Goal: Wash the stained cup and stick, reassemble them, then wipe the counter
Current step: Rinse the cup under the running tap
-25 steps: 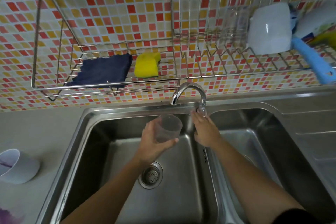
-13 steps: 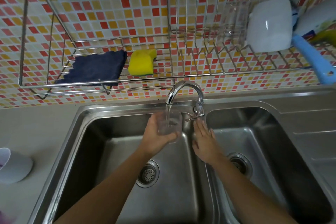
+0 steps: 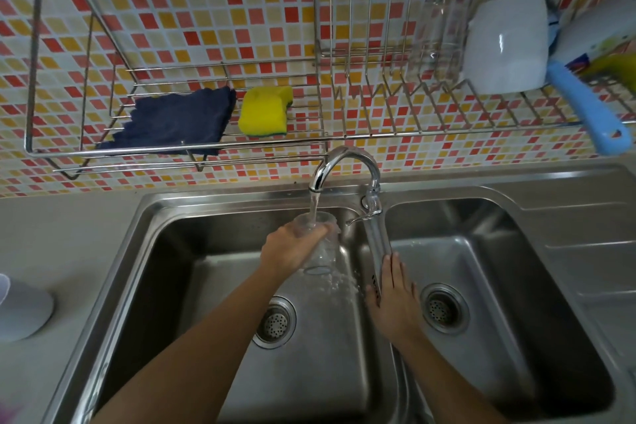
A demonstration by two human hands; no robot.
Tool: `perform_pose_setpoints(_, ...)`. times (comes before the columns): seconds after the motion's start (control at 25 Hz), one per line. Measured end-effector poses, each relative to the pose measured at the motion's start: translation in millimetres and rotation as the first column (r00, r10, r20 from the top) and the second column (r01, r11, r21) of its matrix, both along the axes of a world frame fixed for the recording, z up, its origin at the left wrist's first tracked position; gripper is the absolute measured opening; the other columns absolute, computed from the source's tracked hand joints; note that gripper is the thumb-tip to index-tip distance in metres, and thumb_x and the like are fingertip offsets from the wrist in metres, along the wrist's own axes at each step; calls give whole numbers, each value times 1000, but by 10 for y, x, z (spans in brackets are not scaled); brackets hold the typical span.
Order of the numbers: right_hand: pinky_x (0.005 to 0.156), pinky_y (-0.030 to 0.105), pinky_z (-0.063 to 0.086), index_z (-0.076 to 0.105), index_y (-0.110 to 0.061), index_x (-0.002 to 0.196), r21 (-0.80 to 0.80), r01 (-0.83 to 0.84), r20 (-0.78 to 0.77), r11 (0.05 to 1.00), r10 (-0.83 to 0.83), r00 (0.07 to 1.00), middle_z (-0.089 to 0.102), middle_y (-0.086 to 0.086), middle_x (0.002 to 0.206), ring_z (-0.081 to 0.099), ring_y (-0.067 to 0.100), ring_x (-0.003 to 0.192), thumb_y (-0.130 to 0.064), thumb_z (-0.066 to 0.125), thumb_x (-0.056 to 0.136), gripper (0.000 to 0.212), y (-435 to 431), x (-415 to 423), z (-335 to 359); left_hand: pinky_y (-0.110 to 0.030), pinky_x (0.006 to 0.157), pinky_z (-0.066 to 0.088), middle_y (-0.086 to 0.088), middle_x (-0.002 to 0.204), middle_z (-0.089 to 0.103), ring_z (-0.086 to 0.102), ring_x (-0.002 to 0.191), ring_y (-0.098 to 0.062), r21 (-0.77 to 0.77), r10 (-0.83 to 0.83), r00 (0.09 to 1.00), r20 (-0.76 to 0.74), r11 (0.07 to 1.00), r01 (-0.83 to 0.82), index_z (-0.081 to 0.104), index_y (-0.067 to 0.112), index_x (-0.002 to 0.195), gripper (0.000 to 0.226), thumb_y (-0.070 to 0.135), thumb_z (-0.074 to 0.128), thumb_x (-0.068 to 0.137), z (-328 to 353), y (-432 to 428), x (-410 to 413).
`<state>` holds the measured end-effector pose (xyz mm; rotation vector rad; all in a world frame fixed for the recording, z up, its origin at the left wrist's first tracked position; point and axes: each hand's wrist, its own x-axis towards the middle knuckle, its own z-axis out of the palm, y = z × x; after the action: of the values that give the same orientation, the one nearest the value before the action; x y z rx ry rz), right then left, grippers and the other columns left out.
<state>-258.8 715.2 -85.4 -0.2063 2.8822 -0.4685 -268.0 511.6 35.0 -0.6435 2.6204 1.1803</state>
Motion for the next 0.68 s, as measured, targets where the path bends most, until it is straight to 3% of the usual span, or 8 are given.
perform_pose_setpoints(0.16,112,40,-1,-7,-13,148,26,-4,-35,1000,5,999,-15,4,156,-8,20,144,-48,-13,76,81,-10,17,-13,-24,72,40,7,96,67,61,93,-16,19,8,997,-81,1000,-7,64,28,101,59,76,57,67,20,-60,49)
perform_pose_setpoints(0.24,110,39,-5,-8,-12,148,40,-14,-42,999,16,999,-17,3,155,-12,18,143,-47,-16,76,80,-15,24,-6,-21,67,46,7,93,64,61,86,-11,84,-36,991,-131,995,47,59,23,105,62,65,72,62,32,-84,113)
perform_pose_setpoints(0.36,110,39,-7,-9,-12,147,60,-29,-35,998,31,999,-18,3,155,-19,16,139,-46,-18,75,80,-20,26,0,-22,74,54,8,99,66,63,88,-6,80,-143,981,-132,985,154,56,26,116,72,55,78,54,0,-184,231)
perform_pose_setpoints(0.52,110,38,-8,-12,-13,145,65,-33,-34,997,36,999,-17,4,155,-20,15,137,-46,-18,75,77,-10,29,2,-18,73,51,8,102,64,62,88,-8,-29,-164,979,-123,986,161,52,26,121,72,48,80,58,-48,-298,280)
perform_pose_setpoints(0.68,110,38,-8,-10,-14,146,47,-37,-33,998,38,999,-17,3,155,-19,16,138,-46,-15,77,77,1,26,-19,-23,81,53,9,105,66,63,96,-8,33,-186,973,-134,981,192,52,30,121,82,56,77,47,-36,-285,241)
